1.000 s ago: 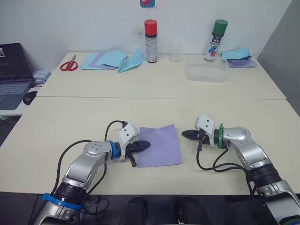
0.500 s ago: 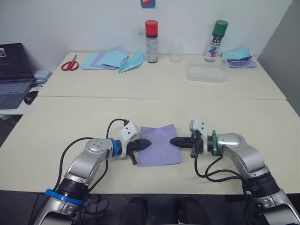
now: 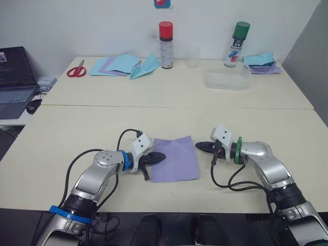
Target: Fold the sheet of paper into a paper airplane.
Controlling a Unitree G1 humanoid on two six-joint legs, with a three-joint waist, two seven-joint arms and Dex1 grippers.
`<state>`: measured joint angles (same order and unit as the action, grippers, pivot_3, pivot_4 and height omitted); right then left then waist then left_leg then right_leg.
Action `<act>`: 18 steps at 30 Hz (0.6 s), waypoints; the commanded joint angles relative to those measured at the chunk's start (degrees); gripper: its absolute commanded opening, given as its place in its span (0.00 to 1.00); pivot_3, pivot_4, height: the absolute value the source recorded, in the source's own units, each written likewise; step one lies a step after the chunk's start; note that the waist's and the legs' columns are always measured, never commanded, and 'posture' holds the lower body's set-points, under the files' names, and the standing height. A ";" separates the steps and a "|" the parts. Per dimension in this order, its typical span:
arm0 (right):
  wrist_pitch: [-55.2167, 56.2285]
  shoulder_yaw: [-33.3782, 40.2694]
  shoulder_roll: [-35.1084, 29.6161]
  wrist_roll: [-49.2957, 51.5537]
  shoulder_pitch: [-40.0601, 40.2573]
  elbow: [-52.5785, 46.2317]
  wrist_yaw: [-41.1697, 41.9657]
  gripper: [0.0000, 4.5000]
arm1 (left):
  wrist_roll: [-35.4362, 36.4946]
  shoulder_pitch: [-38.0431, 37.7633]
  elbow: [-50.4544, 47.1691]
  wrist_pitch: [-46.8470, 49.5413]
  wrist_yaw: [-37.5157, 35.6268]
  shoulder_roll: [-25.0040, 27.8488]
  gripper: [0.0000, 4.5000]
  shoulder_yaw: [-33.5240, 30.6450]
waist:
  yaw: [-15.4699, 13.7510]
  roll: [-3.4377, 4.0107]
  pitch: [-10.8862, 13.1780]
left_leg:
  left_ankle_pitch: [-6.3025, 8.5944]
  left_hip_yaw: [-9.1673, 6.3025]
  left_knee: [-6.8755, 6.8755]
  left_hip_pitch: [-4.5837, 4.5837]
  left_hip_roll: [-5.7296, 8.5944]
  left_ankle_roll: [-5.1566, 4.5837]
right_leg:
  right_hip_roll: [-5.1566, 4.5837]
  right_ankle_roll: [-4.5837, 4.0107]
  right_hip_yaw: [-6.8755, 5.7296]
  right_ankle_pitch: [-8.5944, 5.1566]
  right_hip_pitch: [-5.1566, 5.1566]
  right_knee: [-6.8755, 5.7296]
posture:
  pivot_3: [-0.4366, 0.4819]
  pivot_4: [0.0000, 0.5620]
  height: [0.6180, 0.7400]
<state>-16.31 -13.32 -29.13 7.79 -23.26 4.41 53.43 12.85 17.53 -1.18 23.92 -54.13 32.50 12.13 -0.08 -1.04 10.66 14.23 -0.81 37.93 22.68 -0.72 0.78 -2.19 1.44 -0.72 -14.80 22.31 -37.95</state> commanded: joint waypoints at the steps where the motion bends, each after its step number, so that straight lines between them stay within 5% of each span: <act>1: 0.02 -0.53 -1.26 0.77 1.02 -2.77 2.76 0.01 | -1.76 -0.58 1.32 0.16 -0.13 0.02 0.00 1.79 | -0.01 0.00 0.00 | 0.00 0.00 0.00 0.00 0.00 0.00 | 0.00 0.00 0.00 0.00 0.00 0.00 | 0.48 0.27 1.00; 18: -10.48 3.16 3.86 9.72 1.82 -9.77 0.74 0.01 | -2.46 -0.49 1.53 -0.36 -0.18 -0.49 0.00 2.39 | -0.02 0.00 0.00 | 0.00 -0.04 0.00 0.00 0.00 0.00 | -0.02 0.00 -0.02 0.00 -0.01 0.01 | 0.48 0.27 1.00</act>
<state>-26.54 -11.74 -25.61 15.97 -20.36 -2.60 54.61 12.09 17.61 -0.90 23.12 -54.40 32.34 12.40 -0.10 -1.04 10.66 14.23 -0.85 37.93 22.67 -0.72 0.78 -2.21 1.45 -0.74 -14.80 22.31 -37.94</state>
